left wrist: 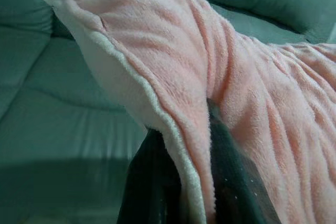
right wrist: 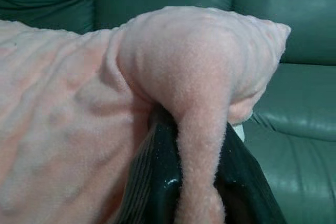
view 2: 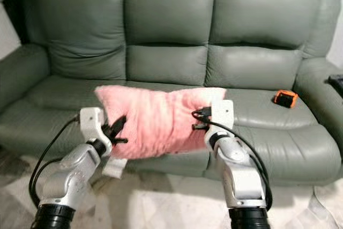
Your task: Move the pillow to the sofa
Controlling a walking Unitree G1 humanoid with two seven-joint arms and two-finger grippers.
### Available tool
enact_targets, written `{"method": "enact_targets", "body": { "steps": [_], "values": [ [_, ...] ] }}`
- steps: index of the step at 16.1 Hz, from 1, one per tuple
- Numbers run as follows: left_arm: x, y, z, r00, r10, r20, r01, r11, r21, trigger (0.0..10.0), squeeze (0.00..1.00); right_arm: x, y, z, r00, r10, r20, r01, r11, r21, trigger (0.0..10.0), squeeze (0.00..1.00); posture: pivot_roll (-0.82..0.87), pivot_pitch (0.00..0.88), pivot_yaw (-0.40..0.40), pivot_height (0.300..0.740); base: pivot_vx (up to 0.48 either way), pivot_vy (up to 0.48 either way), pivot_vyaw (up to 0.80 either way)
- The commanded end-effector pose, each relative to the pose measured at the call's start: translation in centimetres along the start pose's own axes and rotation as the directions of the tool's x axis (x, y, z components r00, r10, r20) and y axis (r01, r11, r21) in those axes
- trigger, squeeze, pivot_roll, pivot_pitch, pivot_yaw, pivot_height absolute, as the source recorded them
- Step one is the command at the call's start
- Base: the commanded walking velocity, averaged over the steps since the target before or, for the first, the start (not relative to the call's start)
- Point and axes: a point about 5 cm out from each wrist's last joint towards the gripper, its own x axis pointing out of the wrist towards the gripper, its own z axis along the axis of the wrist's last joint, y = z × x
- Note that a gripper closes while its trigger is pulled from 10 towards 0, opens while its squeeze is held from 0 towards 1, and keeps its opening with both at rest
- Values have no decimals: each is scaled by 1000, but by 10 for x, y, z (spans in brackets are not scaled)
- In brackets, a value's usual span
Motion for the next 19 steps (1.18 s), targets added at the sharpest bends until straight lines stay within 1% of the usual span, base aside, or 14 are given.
{"method": "enact_targets", "body": {
  "steps": [1,5,9,11,19],
  "values": [
    [3,-11,2,999,-36,5,36,999,13,10000,0,-1,-6,3,1000,-23,14,23,1000,-2,10000,0,-187,0,21,740,0,0,0],
    [5,-12,4,999,-34,15,34,999,39,10000,0,-1,-6,3,1000,-23,16,23,1000,0,10000,0,-186,0,23,740,0,0,0],
    [5,-13,9,998,-57,41,56,998,12,10000,0,-1,-5,3,1000,-24,18,24,1000,2,10000,0,-185,0,25,740,0,0,0],
    [4,-15,10,996,-78,49,78,997,6,10000,0,-1,-5,3,1000,-24,19,24,1000,3,10000,0,-184,0,27,740,375,0,0],
    [4,-18,9,993,-113,42,112,994,11,10000,0,0,-3,3,1000,-23,21,23,1000,5,10000,0,-181,0,32,740,447,0,0]
  ]
}}
